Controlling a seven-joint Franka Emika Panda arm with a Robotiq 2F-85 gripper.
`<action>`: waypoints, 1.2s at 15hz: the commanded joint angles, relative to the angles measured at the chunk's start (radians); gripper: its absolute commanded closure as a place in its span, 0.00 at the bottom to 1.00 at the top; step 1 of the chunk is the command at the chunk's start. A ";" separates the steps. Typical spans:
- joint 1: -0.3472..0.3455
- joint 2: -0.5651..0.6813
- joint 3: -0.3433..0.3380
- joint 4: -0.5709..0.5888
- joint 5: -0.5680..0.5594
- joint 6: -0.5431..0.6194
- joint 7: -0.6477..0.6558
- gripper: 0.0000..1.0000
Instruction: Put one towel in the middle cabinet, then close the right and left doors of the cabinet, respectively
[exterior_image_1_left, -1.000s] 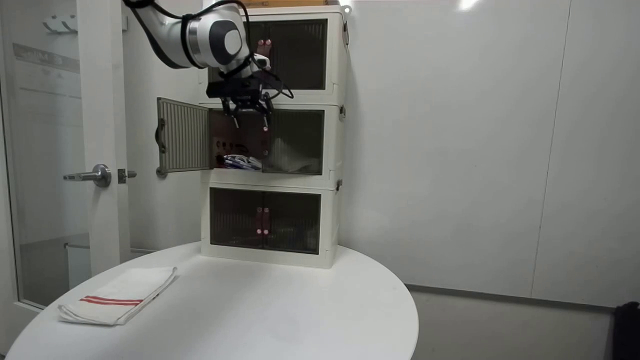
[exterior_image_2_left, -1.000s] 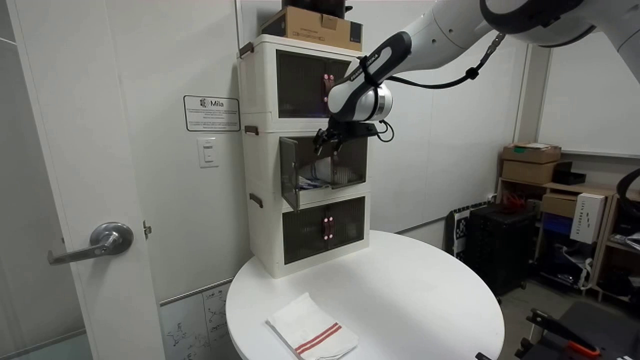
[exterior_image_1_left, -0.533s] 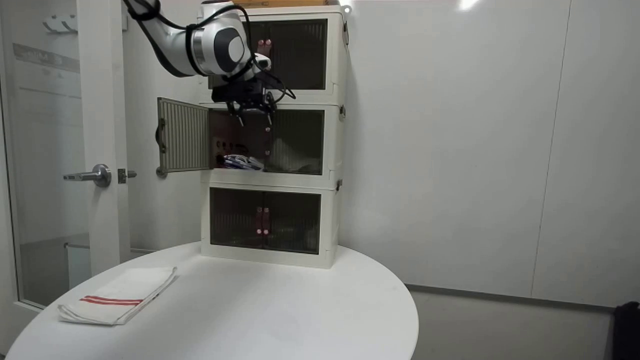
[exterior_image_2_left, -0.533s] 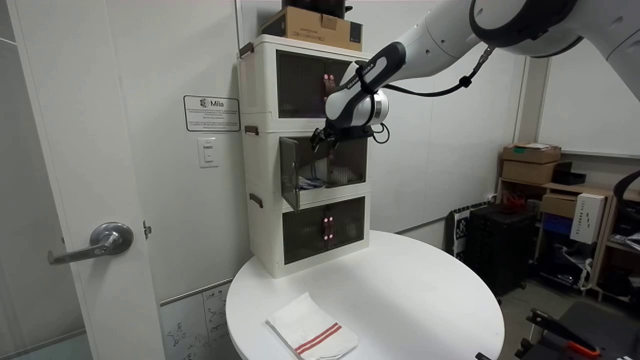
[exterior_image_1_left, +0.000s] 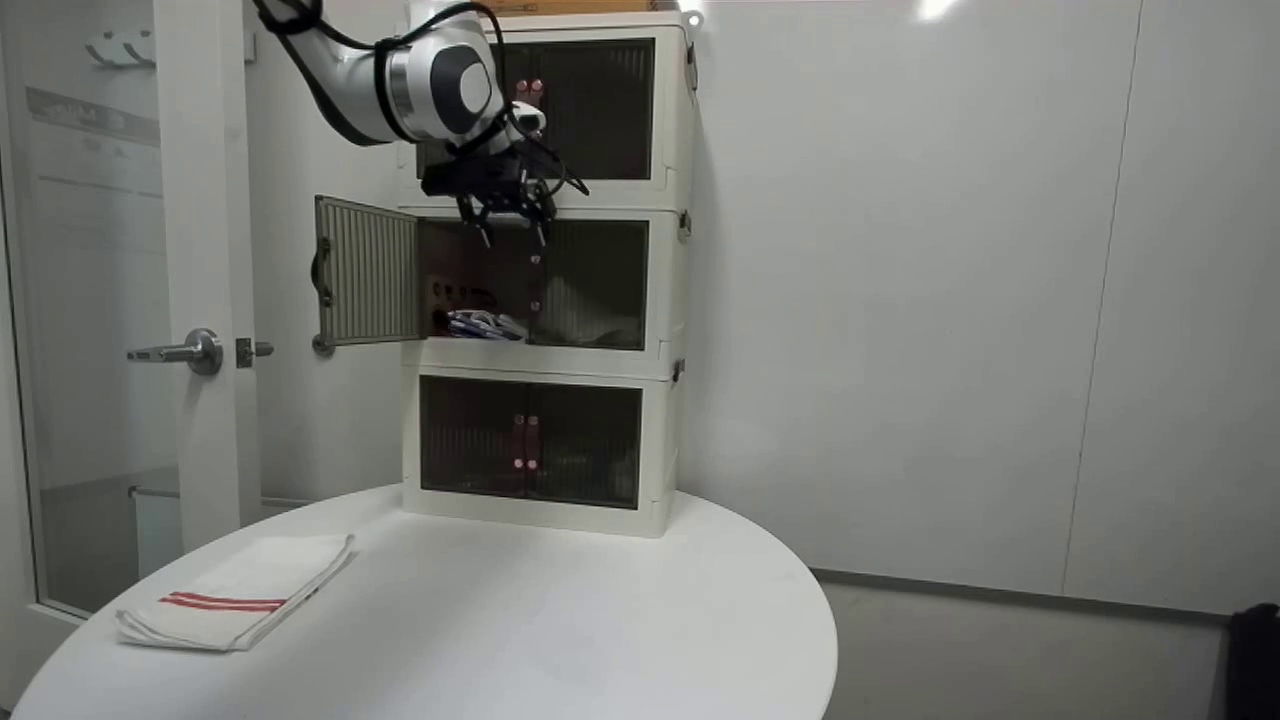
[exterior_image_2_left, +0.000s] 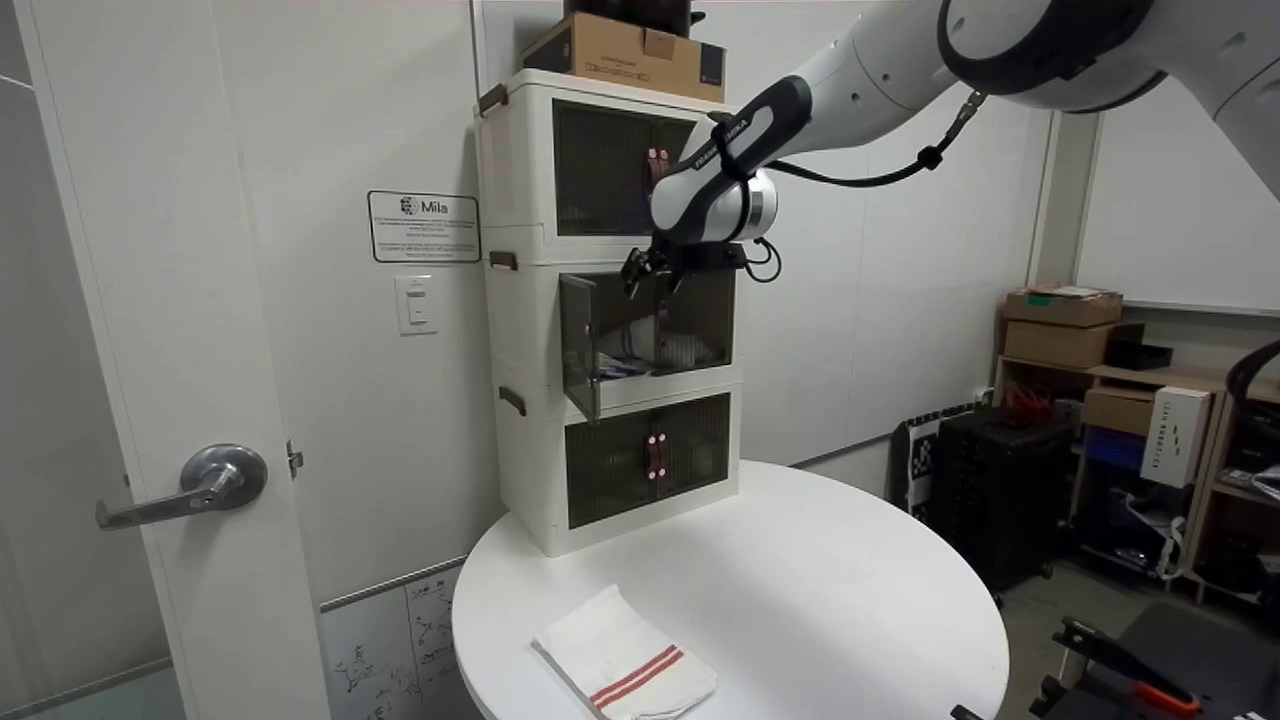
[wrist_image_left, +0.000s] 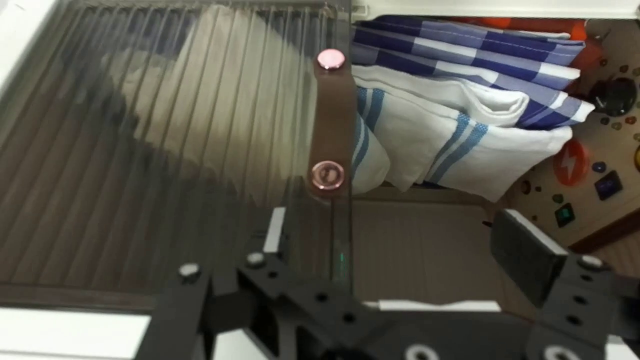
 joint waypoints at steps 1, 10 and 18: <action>0.035 -0.044 -0.092 0.065 -0.048 -0.209 0.118 0.00; 0.031 -0.147 -0.034 0.238 -0.073 -0.883 0.060 0.00; 0.083 -0.078 0.054 0.392 0.028 -1.153 0.232 0.00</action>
